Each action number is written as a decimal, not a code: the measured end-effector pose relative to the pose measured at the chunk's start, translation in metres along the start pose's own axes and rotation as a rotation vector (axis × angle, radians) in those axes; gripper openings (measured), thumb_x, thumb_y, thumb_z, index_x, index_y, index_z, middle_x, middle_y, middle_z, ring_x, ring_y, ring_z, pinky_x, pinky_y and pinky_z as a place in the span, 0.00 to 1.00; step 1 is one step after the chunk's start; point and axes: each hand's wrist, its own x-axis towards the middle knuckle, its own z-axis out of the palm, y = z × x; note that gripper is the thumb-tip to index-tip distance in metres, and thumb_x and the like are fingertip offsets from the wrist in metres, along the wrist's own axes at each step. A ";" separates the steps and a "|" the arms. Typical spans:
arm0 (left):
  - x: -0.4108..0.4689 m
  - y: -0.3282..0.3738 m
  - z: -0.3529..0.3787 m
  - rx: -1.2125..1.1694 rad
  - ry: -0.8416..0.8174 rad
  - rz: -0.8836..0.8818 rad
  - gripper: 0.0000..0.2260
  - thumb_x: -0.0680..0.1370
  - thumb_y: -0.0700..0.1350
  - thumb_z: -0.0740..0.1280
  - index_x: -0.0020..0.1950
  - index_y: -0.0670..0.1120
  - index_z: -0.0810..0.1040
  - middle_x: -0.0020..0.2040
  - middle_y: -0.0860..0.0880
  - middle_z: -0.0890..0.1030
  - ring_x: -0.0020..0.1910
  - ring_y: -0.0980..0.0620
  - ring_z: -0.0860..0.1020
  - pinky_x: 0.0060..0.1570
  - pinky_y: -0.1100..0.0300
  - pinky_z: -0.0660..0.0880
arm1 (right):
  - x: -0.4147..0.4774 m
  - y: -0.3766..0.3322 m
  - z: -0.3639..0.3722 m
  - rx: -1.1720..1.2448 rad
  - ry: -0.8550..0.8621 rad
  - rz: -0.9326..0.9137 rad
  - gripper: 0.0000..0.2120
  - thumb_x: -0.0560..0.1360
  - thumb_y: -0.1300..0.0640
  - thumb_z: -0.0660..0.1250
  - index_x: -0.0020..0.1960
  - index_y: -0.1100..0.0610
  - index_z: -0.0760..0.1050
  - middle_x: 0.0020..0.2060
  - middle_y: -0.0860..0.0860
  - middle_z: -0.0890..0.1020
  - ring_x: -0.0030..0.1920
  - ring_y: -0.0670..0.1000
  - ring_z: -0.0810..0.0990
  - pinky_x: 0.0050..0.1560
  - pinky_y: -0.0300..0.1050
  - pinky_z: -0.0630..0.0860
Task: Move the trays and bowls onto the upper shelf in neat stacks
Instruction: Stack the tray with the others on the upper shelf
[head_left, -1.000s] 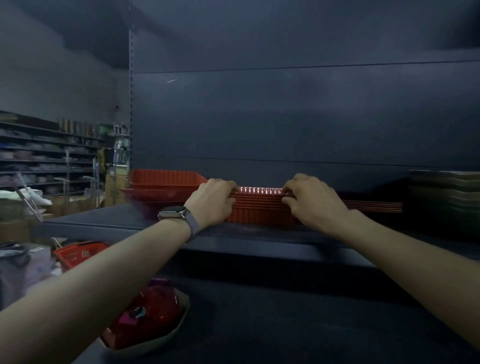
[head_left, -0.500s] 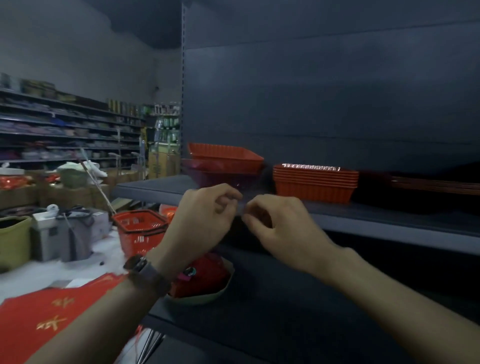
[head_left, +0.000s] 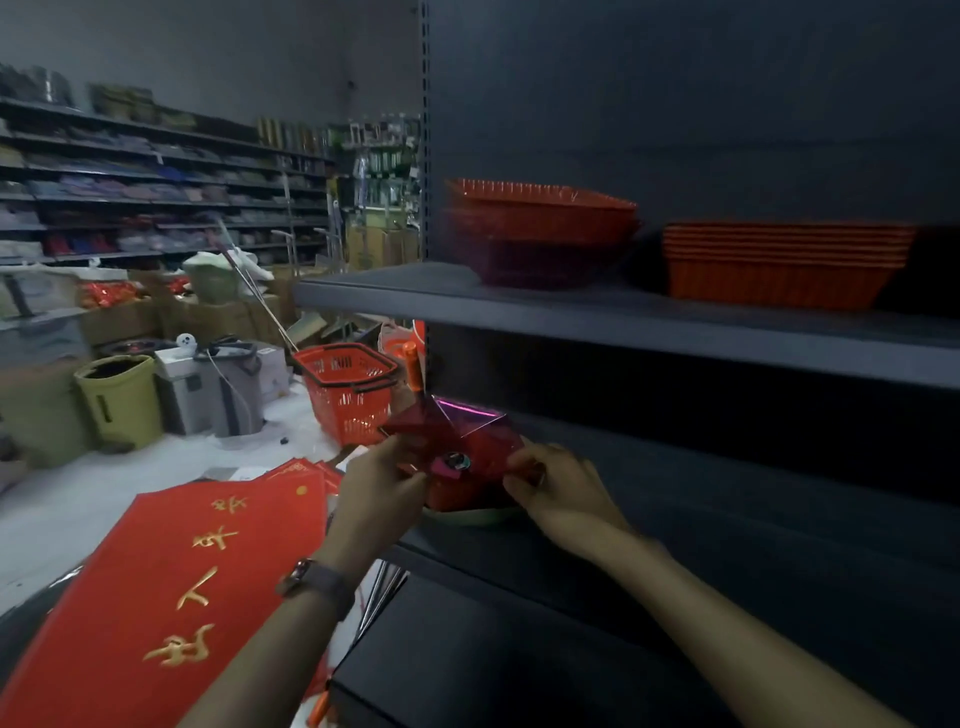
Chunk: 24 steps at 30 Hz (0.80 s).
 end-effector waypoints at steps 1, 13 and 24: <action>0.002 -0.009 0.007 0.010 -0.014 -0.022 0.16 0.74 0.38 0.72 0.60 0.49 0.85 0.49 0.52 0.86 0.52 0.48 0.86 0.53 0.55 0.79 | 0.002 0.007 0.008 0.006 0.007 -0.010 0.10 0.80 0.52 0.71 0.60 0.47 0.81 0.57 0.38 0.77 0.60 0.43 0.78 0.64 0.37 0.72; 0.013 -0.076 0.080 0.170 -0.039 0.171 0.11 0.80 0.39 0.71 0.60 0.49 0.86 0.71 0.46 0.77 0.66 0.41 0.77 0.67 0.49 0.73 | 0.019 0.060 0.099 -0.069 0.021 -0.051 0.27 0.84 0.53 0.64 0.81 0.45 0.63 0.81 0.43 0.62 0.78 0.50 0.63 0.79 0.54 0.64; 0.013 -0.081 0.069 0.245 -0.078 0.309 0.08 0.81 0.45 0.71 0.60 0.51 0.83 0.62 0.55 0.71 0.64 0.46 0.73 0.64 0.58 0.69 | 0.038 0.063 0.100 -0.104 0.092 -0.107 0.15 0.83 0.54 0.66 0.69 0.45 0.75 0.65 0.44 0.66 0.65 0.47 0.73 0.58 0.49 0.81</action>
